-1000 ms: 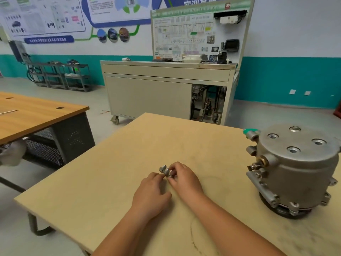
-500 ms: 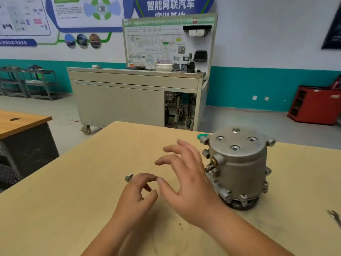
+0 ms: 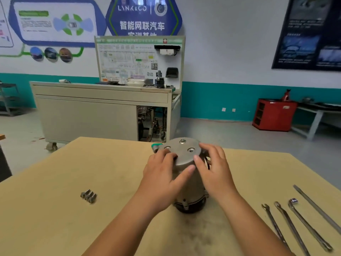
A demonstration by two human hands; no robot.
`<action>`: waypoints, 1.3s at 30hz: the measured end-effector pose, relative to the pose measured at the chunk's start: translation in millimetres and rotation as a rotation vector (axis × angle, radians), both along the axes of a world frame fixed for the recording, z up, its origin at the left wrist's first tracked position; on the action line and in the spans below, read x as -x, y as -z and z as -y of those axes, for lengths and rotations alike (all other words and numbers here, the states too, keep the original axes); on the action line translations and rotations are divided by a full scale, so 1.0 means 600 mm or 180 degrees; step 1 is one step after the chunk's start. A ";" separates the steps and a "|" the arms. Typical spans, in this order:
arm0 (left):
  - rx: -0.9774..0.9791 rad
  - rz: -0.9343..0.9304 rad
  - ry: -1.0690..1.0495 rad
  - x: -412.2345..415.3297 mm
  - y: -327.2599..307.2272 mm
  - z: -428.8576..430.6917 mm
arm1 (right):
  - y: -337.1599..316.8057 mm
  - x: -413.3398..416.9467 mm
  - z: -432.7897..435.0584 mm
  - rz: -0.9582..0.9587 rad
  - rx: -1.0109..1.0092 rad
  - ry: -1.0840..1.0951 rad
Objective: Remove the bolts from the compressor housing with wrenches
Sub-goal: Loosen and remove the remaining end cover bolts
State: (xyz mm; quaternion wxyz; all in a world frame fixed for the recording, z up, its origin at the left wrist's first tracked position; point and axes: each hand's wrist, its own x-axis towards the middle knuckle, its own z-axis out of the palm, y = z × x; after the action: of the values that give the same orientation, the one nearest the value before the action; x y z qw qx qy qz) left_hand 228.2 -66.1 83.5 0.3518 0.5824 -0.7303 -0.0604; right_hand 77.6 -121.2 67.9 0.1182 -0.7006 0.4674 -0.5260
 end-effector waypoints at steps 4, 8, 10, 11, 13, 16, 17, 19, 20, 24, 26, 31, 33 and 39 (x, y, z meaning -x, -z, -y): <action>0.0158 -0.0189 0.0003 -0.002 -0.008 0.008 | 0.037 -0.003 -0.065 -0.0295 0.0258 0.0192; 0.0145 -0.0087 -0.0026 0.011 -0.007 0.022 | 0.063 0.023 -0.108 -0.0140 0.0474 0.0161; 0.0052 -0.0024 -0.0039 0.021 -0.010 0.029 | 0.064 0.047 -0.108 0.0162 0.0522 0.0255; -0.0024 0.0004 -0.0047 0.026 -0.014 0.034 | 0.066 0.061 -0.104 0.0303 0.0476 0.0341; -0.0160 0.0125 -0.0059 0.036 -0.023 0.045 | 0.068 0.081 -0.093 0.0386 0.0249 0.0392; -0.0338 0.0351 0.0037 0.053 -0.032 0.058 | 0.069 0.090 -0.092 0.0292 0.0099 0.0268; -0.0384 0.0371 0.0119 0.057 -0.032 0.061 | 0.071 0.090 -0.095 0.0270 0.0088 0.0224; -0.0409 0.0402 0.0304 0.061 -0.031 0.066 | 0.075 0.091 -0.105 0.0215 0.0010 0.0131; -0.0403 0.0403 0.0398 0.061 -0.031 0.069 | 0.078 0.092 -0.110 0.0175 -0.0021 0.0094; -0.0389 0.0401 0.0613 0.067 -0.037 0.079 | 0.091 0.096 -0.124 -0.0063 -0.0202 -0.0114; -0.0362 0.0428 0.0579 0.071 -0.037 0.081 | 0.098 0.104 -0.129 -0.0149 -0.0328 -0.0235; -0.0316 0.0442 0.0524 0.071 -0.036 0.081 | 0.109 0.206 -0.125 -0.0114 -0.0660 0.0431; -0.0327 0.0461 0.0521 0.072 -0.037 0.079 | 0.114 0.277 -0.112 -0.0189 -0.1278 0.1146; -0.0374 0.0681 0.0361 0.079 -0.040 0.074 | 0.147 0.367 -0.066 -0.1591 -0.2633 0.1889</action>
State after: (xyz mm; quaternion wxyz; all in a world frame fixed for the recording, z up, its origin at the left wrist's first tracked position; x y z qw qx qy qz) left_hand 180.8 -110.5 107.7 0.2331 0.5629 -0.7907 -0.0604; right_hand -142.6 -81.9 -20.0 0.1158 -0.5378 0.8252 -0.1279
